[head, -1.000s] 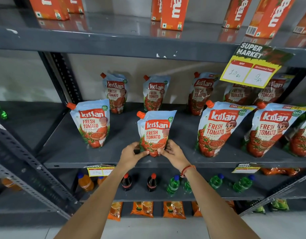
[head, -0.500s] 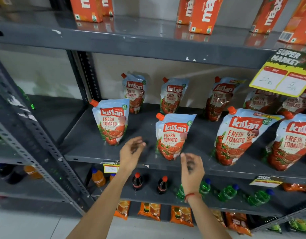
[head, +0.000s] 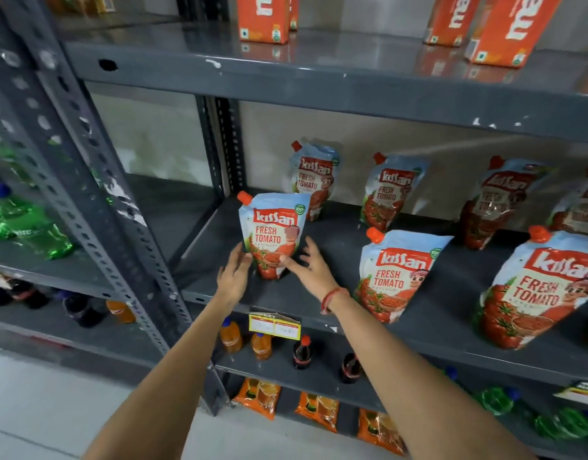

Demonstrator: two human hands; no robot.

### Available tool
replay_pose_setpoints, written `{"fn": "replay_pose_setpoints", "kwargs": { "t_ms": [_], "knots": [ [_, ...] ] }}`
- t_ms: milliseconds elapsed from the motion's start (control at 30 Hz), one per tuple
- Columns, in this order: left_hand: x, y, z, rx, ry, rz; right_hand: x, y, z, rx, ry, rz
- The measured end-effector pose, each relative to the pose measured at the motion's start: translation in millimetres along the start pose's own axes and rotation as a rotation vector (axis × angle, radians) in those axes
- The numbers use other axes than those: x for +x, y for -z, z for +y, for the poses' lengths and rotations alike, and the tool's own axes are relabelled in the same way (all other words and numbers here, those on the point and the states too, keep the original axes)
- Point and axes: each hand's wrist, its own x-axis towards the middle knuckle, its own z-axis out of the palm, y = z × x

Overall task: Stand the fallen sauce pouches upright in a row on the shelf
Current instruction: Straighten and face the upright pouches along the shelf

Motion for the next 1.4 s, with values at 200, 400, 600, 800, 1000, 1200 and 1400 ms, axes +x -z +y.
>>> {"fn": "replay_pose_setpoints", "kwargs": {
  "t_ms": [200,400,600,800,1000,1200,1400],
  "knots": [
    [4.9,0.2,-10.7,0.006,-0.027,-0.146,9.6,-4.6,6.7,-0.065,0.069,-0.028],
    [-18.5,1.4,7.2,0.058,-0.125,-0.189,-11.3,-8.3,18.9,-0.212,0.2,0.104],
    [-28.5,2.8,1.6,0.092,-0.144,-0.269,-31.0,-7.2,26.5,-0.175,0.224,0.148],
    [-43.3,-4.2,2.1,0.106,-0.124,-0.247,-42.3,-1.3,34.2,-0.131,0.186,0.13],
    [-42.7,-4.6,-0.3,0.134,-0.116,-0.247,-43.2,-0.7,37.9,-0.128,0.17,0.135],
    [-44.4,-4.4,1.6,0.161,-0.117,-0.242,-45.0,0.6,38.3,-0.081,0.166,0.124],
    [-48.8,-3.9,6.8,0.122,-0.09,-0.255,-46.5,2.6,36.5,-0.057,0.13,0.102]
  ]
}}
